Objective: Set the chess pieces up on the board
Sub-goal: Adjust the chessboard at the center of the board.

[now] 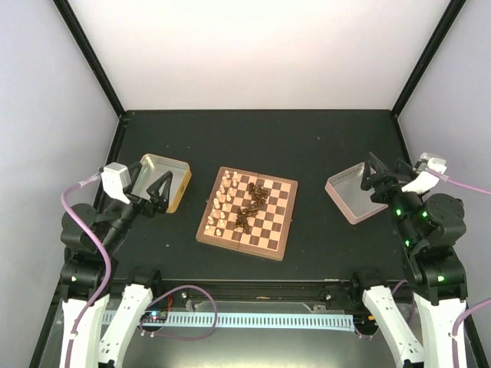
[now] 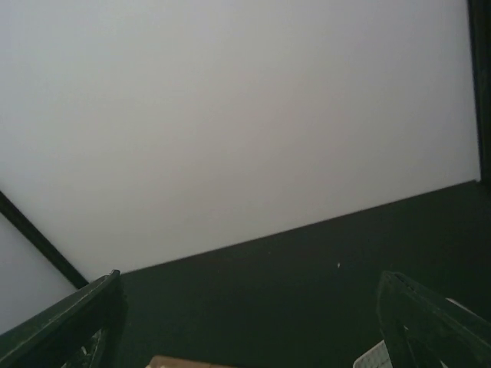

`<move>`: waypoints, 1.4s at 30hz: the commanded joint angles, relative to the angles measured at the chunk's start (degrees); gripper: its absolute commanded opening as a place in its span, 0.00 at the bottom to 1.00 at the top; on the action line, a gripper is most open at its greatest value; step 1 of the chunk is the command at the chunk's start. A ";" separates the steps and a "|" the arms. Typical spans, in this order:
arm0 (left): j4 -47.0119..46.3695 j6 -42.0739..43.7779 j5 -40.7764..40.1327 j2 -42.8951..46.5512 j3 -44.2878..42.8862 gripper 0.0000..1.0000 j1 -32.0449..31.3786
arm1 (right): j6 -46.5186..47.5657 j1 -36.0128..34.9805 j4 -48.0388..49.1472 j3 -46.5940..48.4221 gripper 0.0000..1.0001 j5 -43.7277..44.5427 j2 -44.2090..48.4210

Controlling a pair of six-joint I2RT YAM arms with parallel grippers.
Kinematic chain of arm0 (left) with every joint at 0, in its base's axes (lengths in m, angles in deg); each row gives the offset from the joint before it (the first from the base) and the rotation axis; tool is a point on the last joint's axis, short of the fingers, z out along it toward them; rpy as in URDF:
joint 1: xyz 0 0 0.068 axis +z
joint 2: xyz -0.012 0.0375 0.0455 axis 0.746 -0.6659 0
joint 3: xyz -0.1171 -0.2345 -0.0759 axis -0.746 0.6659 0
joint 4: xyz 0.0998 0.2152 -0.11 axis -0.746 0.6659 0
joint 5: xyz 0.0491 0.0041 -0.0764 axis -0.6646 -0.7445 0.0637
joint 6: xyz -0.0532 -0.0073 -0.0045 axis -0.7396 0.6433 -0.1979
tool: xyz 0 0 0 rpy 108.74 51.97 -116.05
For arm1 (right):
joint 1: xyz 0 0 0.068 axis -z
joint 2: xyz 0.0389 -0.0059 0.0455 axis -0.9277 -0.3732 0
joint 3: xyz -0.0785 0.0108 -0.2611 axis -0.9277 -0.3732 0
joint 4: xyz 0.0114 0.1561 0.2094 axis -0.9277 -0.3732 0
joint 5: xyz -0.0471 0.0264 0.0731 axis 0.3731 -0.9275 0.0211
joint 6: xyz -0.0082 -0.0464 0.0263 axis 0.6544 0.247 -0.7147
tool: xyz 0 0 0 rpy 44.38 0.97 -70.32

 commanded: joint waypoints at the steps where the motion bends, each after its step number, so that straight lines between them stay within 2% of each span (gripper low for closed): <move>1: 1.01 -3.09 7.10 -0.72 1.11 0.98 1.67 | -3.13 2.70 -1.19 -2.86 0.90 -10.23 0.08; 4: -0.41 -7.02 10.96 -1.36 4.62 0.99 2.27 | -3.96 3.71 -1.09 -5.57 0.91 -16.96 -1.70; 8: -9.11 -16.17 19.60 -0.93 15.07 0.99 2.66 | -4.34 4.48 0.55 -10.59 0.88 -27.11 -5.88; 11: -8.82 -21.60 19.97 -0.67 21.64 0.99 2.80 | -5.11 4.33 2.20 -14.78 0.84 -30.20 -9.18; 15: 3.28 -24.55 13.90 -2.03 25.35 0.95 2.87 | -5.97 0.92 2.99 -19.80 0.81 -28.91 -14.36; 18: 11.55 -27.92 8.01 -3.69 27.17 0.86 2.81 | -6.75 -4.63 3.65 -22.33 0.81 -24.76 -19.39; 20: 12.93 -30.00 6.38 -4.13 29.18 0.79 2.79 | -7.90 -8.39 4.30 -23.29 0.80 -21.68 -22.92; 24: 11.46 -34.15 5.29 -5.04 32.92 0.62 2.24 | -10.83 -13.26 7.54 -25.77 0.68 -17.61 -29.11; 27: 11.00 -34.74 4.41 -7.30 34.44 0.52 1.73 | -11.70 -15.26 9.78 -27.31 0.59 -17.78 -33.09; 36: 1.53 -34.90 10.33 -17.84 39.45 0.42 -0.50 | -12.46 -21.30 14.29 -29.75 0.51 -23.11 -41.01; 42: -6.15 -35.75 13.44 -23.89 40.95 0.35 -1.54 | -14.02 -24.99 16.62 -31.00 0.42 -24.07 -44.78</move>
